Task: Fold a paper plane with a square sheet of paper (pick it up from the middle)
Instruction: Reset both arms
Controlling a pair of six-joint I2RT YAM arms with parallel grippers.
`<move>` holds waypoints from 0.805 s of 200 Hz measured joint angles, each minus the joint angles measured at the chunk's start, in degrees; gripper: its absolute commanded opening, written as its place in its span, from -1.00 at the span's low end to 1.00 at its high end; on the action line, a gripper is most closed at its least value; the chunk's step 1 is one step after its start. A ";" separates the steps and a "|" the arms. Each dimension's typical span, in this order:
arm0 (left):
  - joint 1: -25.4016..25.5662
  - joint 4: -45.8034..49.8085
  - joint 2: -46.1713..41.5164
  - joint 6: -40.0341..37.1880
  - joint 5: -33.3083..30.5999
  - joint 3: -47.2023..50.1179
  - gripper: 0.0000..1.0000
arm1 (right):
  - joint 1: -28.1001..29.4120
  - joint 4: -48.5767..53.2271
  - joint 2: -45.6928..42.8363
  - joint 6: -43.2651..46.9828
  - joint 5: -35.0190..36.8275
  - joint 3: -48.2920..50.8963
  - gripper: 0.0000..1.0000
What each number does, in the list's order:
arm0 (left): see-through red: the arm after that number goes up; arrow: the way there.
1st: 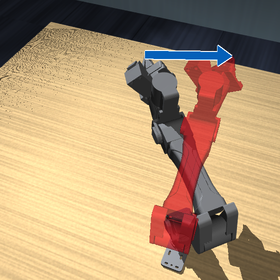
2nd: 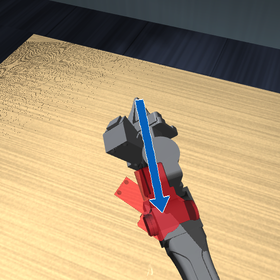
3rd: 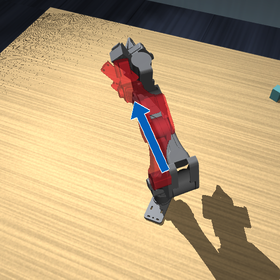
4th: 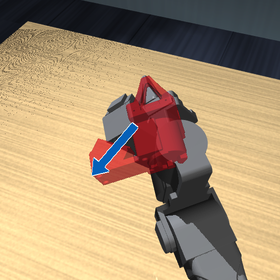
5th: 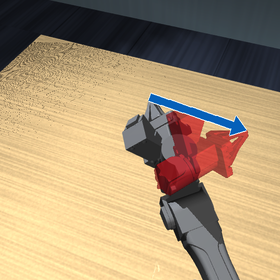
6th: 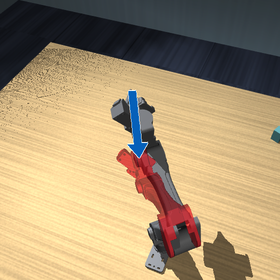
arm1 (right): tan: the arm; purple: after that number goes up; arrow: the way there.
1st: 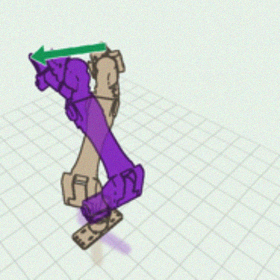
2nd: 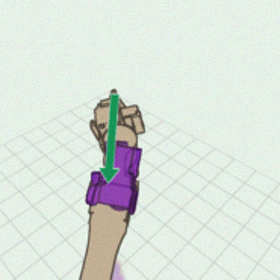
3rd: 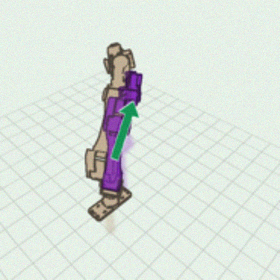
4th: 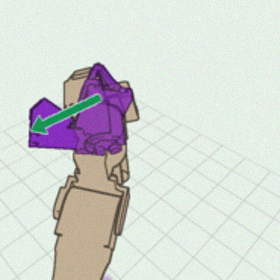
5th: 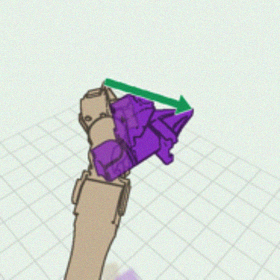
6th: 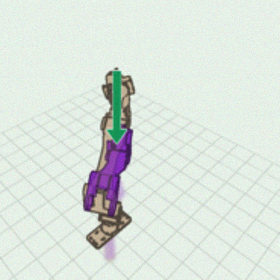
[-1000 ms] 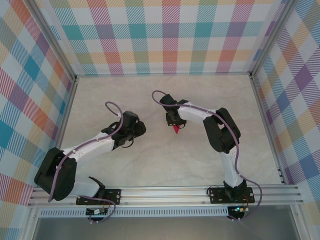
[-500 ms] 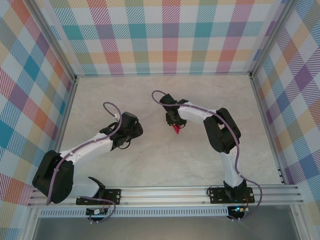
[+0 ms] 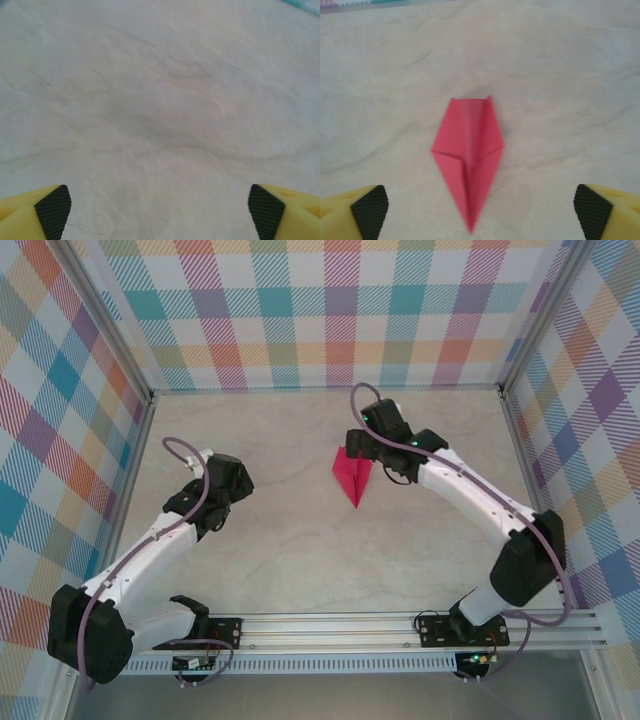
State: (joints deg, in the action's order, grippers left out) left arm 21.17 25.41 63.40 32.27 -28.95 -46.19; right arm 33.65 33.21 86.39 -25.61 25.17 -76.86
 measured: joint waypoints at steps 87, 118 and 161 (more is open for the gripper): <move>-12.44 -23.85 -1.64 -16.02 -2.43 16.02 1.00 | -18.34 -21.70 -11.17 7.85 9.73 32.70 1.00; -12.90 -36.83 2.69 -24.65 2.56 20.61 1.00 | -23.41 -32.13 -11.34 12.46 9.60 41.24 1.00; -13.64 -52.78 7.48 -31.78 11.82 26.99 1.00 | -25.88 -45.66 -10.29 18.03 3.72 47.15 1.00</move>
State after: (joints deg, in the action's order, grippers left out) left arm 7.53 -27.38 70.87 0.49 -17.12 -19.20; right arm 7.77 -12.45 76.09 -7.57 28.88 -29.71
